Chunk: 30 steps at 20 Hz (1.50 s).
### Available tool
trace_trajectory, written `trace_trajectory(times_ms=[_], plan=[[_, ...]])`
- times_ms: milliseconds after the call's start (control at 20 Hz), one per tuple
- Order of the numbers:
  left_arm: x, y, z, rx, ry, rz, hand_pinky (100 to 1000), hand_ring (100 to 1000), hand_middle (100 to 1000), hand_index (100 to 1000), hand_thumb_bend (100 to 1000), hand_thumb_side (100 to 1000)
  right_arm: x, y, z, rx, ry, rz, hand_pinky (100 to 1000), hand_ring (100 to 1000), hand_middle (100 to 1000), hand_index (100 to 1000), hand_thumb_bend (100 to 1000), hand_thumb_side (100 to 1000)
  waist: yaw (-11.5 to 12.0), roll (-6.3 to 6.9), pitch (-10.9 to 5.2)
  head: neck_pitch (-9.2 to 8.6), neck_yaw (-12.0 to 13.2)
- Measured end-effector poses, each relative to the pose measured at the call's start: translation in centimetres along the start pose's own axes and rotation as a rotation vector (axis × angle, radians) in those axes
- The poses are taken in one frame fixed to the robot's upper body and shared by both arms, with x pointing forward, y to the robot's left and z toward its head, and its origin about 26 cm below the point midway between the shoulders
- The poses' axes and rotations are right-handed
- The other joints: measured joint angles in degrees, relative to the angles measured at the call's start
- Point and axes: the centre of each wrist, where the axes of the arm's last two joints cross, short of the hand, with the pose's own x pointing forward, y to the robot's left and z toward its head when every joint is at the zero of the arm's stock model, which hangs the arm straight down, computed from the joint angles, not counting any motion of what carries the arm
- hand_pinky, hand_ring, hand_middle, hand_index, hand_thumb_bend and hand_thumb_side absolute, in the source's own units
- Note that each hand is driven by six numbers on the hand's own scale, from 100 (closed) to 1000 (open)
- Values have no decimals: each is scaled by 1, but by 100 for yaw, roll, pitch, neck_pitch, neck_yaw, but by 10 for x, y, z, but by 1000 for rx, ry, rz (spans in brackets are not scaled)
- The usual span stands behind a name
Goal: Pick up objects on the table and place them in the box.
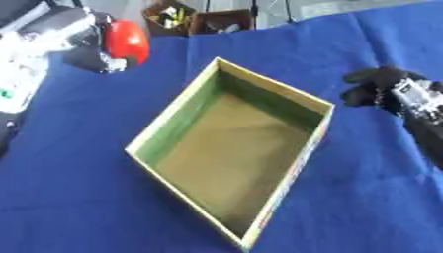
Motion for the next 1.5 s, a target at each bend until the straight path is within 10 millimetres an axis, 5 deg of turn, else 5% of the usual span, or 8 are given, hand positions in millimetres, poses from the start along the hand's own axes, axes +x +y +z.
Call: trace_trajectory(times_ms=[500, 1500], plan=[[73, 16, 5, -54, -252, -34, 100, 295, 379, 603, 100, 464, 10, -2, -11, -46, -50, 2, 772, 754, 555, 789, 100, 1000, 68, -37, -257, 164, -58], [172, -49, -7, -223, -478, -75, 100, 321, 398, 619, 100, 447, 23, -7, -19, -153, -92, -7, 773, 756, 561, 788, 100, 1000, 192, -59, -316, 260, -105]])
